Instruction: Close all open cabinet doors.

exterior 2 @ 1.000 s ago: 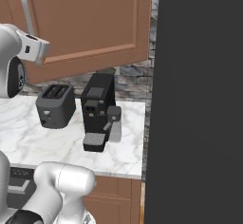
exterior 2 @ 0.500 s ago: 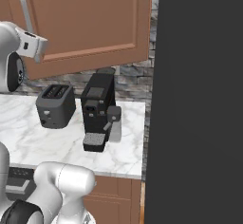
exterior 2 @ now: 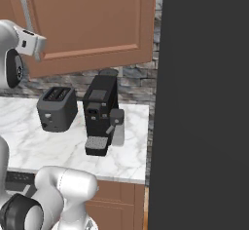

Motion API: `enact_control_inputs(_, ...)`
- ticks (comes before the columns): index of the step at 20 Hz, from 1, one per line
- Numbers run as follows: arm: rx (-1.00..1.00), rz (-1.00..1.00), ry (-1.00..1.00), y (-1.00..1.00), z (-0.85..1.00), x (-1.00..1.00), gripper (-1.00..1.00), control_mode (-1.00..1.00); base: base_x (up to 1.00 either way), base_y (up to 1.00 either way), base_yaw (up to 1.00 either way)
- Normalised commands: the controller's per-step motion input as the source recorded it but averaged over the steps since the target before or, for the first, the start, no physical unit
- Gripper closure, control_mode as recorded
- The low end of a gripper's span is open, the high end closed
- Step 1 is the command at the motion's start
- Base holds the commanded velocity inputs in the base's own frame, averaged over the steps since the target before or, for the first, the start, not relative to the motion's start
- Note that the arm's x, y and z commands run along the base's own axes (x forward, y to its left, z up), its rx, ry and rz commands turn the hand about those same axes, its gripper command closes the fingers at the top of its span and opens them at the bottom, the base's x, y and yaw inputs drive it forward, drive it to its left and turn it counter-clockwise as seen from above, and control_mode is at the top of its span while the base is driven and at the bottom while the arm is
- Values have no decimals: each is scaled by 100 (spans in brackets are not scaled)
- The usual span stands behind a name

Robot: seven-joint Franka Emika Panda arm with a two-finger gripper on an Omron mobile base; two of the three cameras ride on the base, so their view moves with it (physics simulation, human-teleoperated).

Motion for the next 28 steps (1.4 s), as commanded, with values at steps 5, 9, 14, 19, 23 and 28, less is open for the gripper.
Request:
enact_control_inputs(5, 0, -1, 0, -2, -22, 60, -100, -100, 0, 0, 0)
enact_control_inputs(9, 0, -1, 0, -5, -15, 52, -100, -100, 0, 0, 0)
enact_control_inputs(14, 0, -2, 0, -8, -14, 51, -100, -100, 0, 0, 0)
enact_control_inputs(19, 0, -3, 0, -8, -21, 55, -100, -100, 0, 0, 0)
enact_control_inputs(23, 0, -2, 0, -10, -22, 54, -100, -100, 0, 0, 0)
enact_control_inputs(28, 0, 0, 0, -16, -19, 35, -100, -100, 0, 0, 0)
